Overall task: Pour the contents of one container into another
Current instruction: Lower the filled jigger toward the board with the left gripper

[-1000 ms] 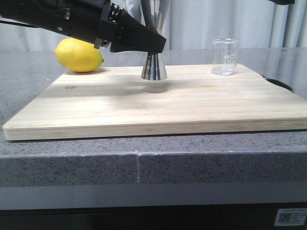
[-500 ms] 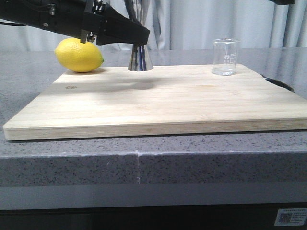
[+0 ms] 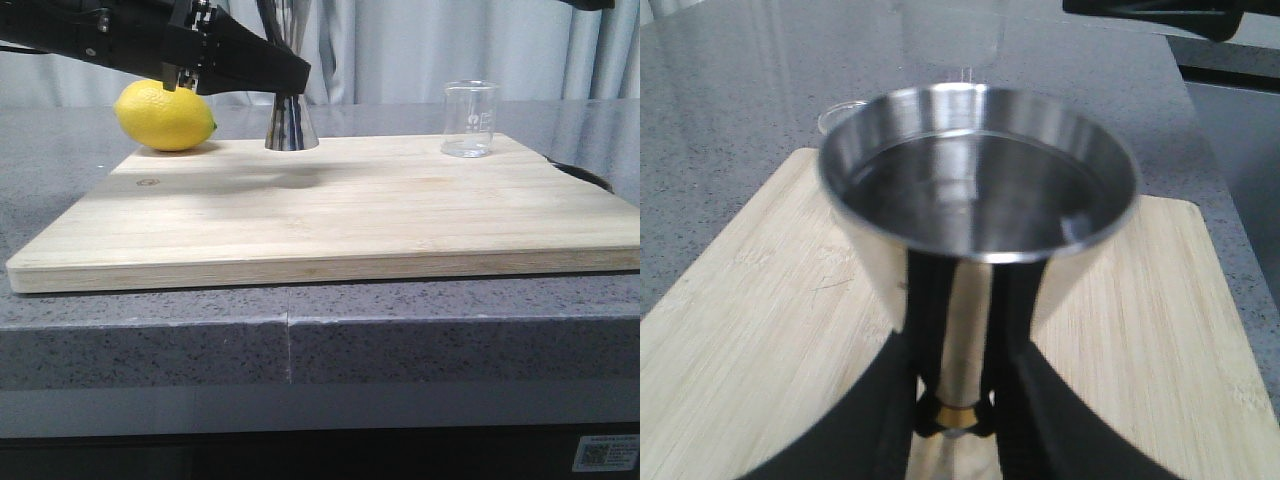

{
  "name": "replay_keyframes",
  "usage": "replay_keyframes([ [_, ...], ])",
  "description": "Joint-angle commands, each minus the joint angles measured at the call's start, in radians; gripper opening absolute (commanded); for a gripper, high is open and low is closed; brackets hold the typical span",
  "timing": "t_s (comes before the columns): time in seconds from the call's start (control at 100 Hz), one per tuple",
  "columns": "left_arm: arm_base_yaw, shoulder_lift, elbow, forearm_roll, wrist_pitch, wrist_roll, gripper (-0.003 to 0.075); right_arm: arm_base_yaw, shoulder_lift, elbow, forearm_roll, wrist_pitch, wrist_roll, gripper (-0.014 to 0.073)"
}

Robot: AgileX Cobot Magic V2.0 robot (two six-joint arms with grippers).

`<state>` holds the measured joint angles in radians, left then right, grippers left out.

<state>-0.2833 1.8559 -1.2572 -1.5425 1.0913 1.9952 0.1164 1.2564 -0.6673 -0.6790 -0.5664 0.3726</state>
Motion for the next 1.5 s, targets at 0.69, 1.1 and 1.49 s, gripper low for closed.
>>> replay_keyframes([
  [0.69, 0.043, -0.048, -0.029, -0.039, 0.078, 0.0, 0.0093, -0.004, -0.032, -0.021, 0.013, -0.06, 0.002, 0.0432],
  [1.1, 0.044, -0.048, -0.01, -0.037, 0.08, 0.004, 0.0093, -0.004, -0.032, -0.021, 0.015, -0.06, 0.002, 0.0432],
  [1.49, 0.044, -0.048, 0.023, -0.057, 0.076, 0.04, 0.0093, -0.004, -0.032, -0.021, 0.015, -0.06, 0.002, 0.0432],
])
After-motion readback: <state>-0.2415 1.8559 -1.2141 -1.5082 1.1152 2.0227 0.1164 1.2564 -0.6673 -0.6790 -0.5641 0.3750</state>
